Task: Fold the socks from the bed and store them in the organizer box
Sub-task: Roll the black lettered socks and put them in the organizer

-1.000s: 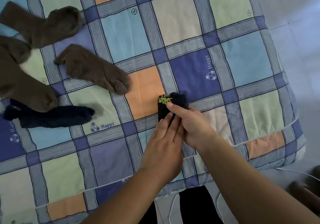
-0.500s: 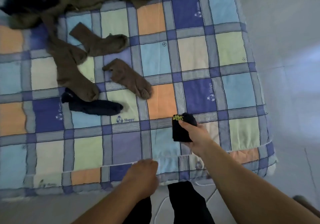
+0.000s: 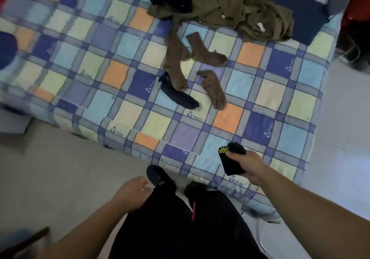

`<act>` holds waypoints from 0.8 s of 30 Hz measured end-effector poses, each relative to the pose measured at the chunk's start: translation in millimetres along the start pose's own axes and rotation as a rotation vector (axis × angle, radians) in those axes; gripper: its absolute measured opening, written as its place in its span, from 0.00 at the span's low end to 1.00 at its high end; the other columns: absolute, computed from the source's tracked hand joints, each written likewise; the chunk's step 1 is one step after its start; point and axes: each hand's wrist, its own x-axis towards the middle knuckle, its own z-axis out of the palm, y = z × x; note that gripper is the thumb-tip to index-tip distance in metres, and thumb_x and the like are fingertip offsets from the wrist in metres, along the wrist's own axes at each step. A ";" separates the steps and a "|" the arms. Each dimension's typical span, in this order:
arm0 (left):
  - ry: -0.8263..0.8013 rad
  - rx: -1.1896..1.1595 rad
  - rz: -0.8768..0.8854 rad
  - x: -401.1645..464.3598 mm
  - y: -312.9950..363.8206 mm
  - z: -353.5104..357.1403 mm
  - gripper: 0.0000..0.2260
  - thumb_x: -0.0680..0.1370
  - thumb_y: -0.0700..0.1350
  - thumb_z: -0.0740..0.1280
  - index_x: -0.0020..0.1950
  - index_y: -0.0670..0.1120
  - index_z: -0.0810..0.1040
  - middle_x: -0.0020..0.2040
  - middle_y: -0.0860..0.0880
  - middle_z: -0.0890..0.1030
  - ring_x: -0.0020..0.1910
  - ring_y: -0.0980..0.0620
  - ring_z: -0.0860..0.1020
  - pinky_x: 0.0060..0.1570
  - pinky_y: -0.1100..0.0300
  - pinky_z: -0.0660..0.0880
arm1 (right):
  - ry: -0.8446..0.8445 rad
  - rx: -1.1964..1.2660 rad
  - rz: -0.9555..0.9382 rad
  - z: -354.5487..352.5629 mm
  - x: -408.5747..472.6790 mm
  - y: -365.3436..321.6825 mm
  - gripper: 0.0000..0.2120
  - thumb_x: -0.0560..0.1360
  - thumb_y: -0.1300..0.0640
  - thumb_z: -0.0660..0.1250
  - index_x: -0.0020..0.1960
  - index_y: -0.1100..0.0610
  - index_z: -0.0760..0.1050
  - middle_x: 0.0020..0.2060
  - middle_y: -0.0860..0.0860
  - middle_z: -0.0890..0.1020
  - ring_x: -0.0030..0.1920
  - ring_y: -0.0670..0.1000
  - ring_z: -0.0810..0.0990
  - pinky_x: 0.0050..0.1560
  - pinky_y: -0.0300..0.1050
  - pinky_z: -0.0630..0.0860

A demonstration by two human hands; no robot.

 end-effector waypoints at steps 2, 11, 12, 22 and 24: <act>0.034 -0.081 -0.003 -18.9 -19.4 -1.0 0.08 0.79 0.49 0.63 0.50 0.46 0.76 0.50 0.47 0.79 0.56 0.46 0.78 0.51 0.59 0.70 | -0.033 -0.107 -0.043 8.1 -14.7 -9.0 0.22 0.69 0.59 0.78 0.59 0.62 0.76 0.49 0.60 0.84 0.47 0.59 0.85 0.44 0.54 0.83; 0.159 -0.410 -0.056 -68.0 -141.8 2.1 0.08 0.78 0.49 0.65 0.52 0.46 0.80 0.50 0.48 0.83 0.48 0.51 0.79 0.47 0.61 0.71 | -0.085 -0.595 -0.181 79.9 -70.9 -28.5 0.20 0.71 0.58 0.77 0.59 0.61 0.76 0.51 0.61 0.83 0.48 0.60 0.84 0.45 0.55 0.83; 0.161 -0.425 -0.071 -72.3 -161.1 3.7 0.10 0.78 0.50 0.65 0.54 0.46 0.80 0.52 0.48 0.83 0.50 0.50 0.78 0.50 0.60 0.72 | -0.085 -0.630 -0.197 96.0 -76.5 -28.3 0.19 0.71 0.59 0.77 0.58 0.62 0.76 0.50 0.61 0.83 0.48 0.61 0.84 0.49 0.58 0.83; 0.209 -0.826 -0.321 -125.0 -393.5 49.5 0.07 0.77 0.49 0.67 0.43 0.46 0.79 0.41 0.48 0.82 0.41 0.49 0.81 0.43 0.57 0.74 | -0.281 -0.885 -0.367 364.1 -128.8 -9.0 0.14 0.69 0.59 0.79 0.52 0.60 0.80 0.45 0.58 0.85 0.43 0.57 0.86 0.41 0.51 0.83; 0.242 -0.932 -0.399 -136.4 -432.8 62.8 0.08 0.77 0.48 0.67 0.42 0.44 0.79 0.39 0.46 0.82 0.39 0.47 0.80 0.37 0.57 0.73 | -0.331 -0.969 -0.415 413.0 -140.3 -4.3 0.13 0.69 0.59 0.78 0.51 0.60 0.81 0.44 0.58 0.86 0.45 0.57 0.86 0.46 0.54 0.84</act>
